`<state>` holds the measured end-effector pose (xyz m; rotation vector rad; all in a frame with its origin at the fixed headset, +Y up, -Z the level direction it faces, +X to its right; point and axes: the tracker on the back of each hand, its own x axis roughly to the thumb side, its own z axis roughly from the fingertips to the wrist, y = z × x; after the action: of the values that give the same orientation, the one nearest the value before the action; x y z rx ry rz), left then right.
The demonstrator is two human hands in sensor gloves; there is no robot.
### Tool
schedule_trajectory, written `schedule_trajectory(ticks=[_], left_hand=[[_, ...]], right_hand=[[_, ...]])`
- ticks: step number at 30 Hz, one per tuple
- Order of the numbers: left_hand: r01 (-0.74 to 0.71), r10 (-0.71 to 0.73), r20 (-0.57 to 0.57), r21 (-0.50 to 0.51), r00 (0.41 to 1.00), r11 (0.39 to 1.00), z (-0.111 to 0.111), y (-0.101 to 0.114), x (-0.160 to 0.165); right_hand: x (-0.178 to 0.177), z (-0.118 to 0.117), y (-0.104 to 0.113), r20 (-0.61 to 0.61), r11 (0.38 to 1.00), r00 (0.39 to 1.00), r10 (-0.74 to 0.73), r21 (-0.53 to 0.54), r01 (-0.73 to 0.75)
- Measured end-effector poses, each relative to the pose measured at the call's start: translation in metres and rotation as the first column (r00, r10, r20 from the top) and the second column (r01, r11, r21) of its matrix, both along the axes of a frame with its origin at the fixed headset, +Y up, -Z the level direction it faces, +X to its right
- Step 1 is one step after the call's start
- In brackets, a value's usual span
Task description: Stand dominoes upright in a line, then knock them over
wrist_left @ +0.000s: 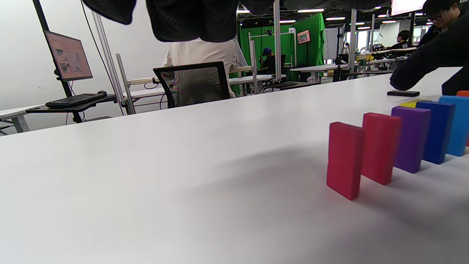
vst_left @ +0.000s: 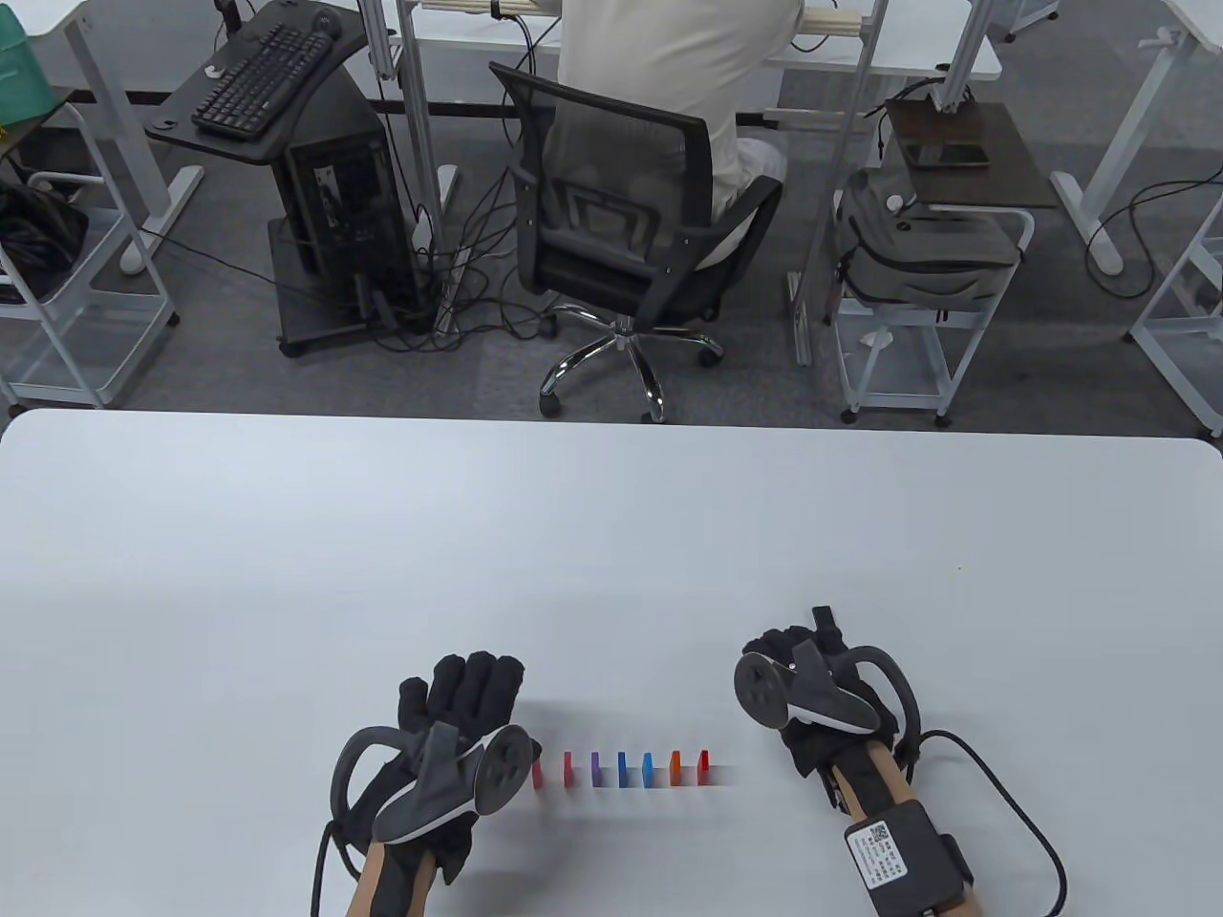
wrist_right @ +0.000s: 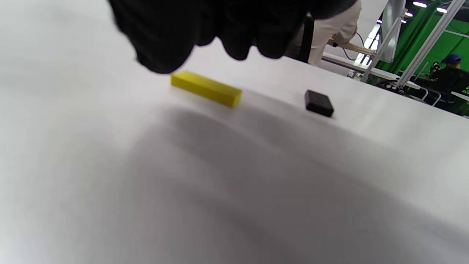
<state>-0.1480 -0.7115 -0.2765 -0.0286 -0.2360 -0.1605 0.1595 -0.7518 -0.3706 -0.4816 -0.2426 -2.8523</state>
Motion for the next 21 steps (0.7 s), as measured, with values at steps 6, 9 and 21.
schedule_trajectory(ticks=[6, 9, 21], left_hand=[[0.008, -0.008, -0.008, -0.006, 1.000, 1.000, 0.000, 0.000, -0.001], [0.009, -0.009, -0.011, -0.010, 1.000, 1.000, 0.000, 0.000, -0.001], [0.019, -0.020, -0.015, -0.022, 1.000, 1.000, 0.000, 0.001, -0.001]], right_hand=[[-0.005, -0.011, -0.009, 0.002, 1.000, 1.000, 0.027, -0.004, -0.027], [-0.007, -0.012, -0.010, 0.002, 1.000, 1.000, 0.029, -0.003, -0.029], [-0.010, -0.011, -0.017, -0.017, 0.997, 0.999, 0.042, 0.063, -0.041]])
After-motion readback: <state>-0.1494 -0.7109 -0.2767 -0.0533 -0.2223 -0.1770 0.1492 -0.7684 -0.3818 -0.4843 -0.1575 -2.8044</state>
